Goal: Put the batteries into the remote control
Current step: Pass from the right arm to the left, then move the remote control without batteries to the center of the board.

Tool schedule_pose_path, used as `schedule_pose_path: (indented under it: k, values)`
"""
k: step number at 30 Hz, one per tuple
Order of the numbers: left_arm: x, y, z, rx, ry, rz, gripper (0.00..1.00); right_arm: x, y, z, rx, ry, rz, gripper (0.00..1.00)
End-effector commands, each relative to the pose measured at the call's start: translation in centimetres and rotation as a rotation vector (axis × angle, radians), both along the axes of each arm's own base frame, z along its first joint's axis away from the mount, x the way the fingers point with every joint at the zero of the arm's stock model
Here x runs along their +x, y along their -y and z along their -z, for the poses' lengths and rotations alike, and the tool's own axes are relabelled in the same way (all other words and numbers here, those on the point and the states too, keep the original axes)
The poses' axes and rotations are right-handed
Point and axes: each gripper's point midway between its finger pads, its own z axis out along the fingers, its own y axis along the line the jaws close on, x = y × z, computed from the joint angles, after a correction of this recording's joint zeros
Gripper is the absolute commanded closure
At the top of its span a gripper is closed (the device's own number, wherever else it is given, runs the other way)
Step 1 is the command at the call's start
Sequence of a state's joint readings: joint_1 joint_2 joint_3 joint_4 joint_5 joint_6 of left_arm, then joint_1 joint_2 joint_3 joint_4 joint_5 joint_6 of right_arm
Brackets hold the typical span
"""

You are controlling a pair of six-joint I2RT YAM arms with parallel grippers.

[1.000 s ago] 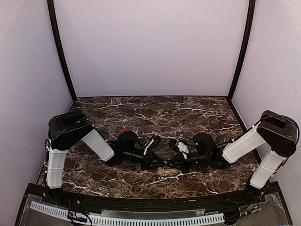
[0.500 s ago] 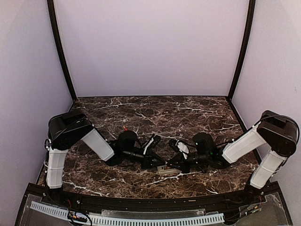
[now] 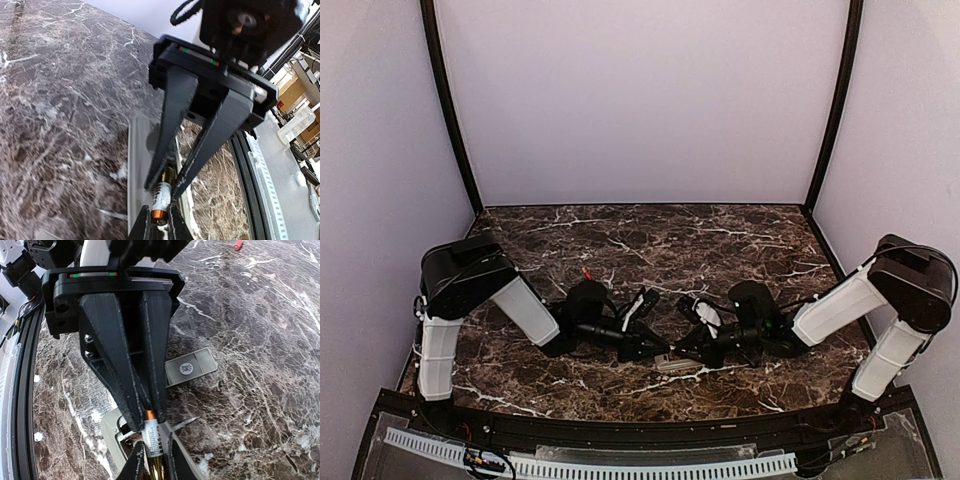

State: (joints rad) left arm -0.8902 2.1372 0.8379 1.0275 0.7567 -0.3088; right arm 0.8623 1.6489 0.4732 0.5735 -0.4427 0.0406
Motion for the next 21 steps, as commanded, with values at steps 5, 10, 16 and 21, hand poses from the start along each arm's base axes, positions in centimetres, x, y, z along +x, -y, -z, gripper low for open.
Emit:
schedule_pose_path:
  k: [5, 10, 16, 21]
  values:
    - [-1.0, -0.6, -2.6, -0.013, 0.142, -0.089, 1.0, -3.3, 0.7, -0.3, -0.057, -0.097, -0.097, 0.75]
    - [-1.3, -0.1, -2.4, 0.006, 0.152, -0.083, 1.0, -3.1, 0.7, -1.6, -0.057, -0.084, -0.091, 0.7]
    - [-1.7, -0.5, -2.8, 0.001, 0.196, -0.114, 1.0, -2.4, 0.9, -4.8, -0.012, -0.045, -0.042, 0.64]
    - [-1.3, -0.9, -2.8, 0.007, 0.209, -0.151, 1.0, 0.2, 2.4, -6.8, -0.043, -0.068, 0.139, 0.6]
